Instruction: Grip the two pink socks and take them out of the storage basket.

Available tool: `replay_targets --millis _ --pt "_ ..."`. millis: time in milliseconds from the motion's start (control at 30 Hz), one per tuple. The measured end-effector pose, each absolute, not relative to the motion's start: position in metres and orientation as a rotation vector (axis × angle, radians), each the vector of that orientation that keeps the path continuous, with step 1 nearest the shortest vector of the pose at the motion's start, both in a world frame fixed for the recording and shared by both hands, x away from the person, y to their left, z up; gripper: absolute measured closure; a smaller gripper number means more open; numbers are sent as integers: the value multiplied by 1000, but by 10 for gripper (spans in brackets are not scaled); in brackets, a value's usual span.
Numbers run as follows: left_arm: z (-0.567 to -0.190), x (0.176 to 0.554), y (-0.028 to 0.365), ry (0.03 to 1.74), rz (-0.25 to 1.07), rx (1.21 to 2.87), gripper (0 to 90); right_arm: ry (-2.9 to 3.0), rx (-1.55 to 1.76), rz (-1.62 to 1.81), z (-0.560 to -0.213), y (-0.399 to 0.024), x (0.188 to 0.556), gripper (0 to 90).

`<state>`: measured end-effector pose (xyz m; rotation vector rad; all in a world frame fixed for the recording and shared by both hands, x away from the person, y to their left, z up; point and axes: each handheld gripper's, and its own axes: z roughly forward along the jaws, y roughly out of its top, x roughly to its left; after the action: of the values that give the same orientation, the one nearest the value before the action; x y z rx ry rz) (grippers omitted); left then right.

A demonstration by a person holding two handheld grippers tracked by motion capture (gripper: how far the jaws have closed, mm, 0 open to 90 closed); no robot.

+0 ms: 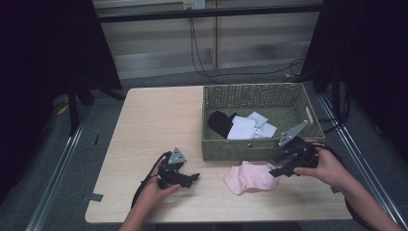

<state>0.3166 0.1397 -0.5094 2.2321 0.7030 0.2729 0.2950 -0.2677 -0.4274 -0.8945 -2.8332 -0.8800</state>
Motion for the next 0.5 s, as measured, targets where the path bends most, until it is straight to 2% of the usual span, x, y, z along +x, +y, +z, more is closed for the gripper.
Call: replay_targets --millis 500 --pt "-510 316 140 704 267 2230 150 -2826 -998 -914 -456 -293 286 349"
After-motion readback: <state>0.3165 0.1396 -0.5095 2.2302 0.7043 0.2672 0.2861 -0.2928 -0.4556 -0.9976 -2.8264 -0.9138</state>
